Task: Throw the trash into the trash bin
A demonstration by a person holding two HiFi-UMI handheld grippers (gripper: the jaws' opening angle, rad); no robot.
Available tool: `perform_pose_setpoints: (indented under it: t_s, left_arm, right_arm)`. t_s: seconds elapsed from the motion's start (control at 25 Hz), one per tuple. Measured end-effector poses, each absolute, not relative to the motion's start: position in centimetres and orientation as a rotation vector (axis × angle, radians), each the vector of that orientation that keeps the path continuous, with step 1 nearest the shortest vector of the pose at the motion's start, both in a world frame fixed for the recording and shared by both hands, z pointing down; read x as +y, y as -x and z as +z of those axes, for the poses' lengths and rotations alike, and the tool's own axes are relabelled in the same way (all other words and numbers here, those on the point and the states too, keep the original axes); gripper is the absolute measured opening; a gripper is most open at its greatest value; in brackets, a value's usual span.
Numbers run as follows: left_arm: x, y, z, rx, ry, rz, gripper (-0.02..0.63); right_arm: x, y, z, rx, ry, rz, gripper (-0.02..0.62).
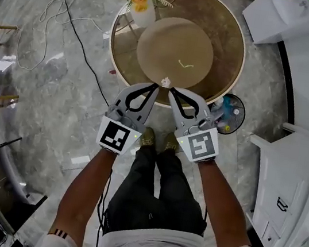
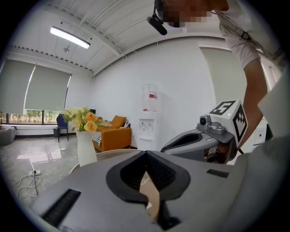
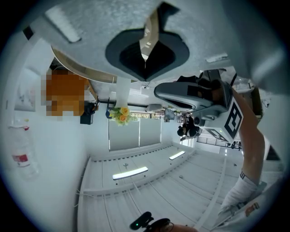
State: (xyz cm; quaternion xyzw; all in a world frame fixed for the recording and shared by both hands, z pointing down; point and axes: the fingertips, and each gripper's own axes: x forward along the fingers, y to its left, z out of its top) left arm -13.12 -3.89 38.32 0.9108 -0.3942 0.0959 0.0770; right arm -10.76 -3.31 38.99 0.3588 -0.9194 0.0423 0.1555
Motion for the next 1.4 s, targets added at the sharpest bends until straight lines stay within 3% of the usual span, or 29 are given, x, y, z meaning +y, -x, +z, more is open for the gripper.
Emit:
perform_pose_setpoints:
  t_s: [0.84, 1.24, 1.4]
  left_arm:
    - [-6.7, 14.1, 50.1, -1.019, -2.715, 0.441, 0.000]
    - [-6.7, 14.4, 52.2, -0.972, -2.698, 0.470, 0.000]
    - [-6.7, 14.5, 52.3, -0.961, -2.696, 0.472, 0.000]
  right_arm:
    - [-5.9, 12.2, 56.5, -2.318, -0.900, 0.279, 0.144]
    - [-5.6, 12.4, 61.4, -2.182, -0.828, 0.333, 0.150]
    - [-5.9, 12.2, 62.0, -2.160, -0.838, 0.353, 0.117]
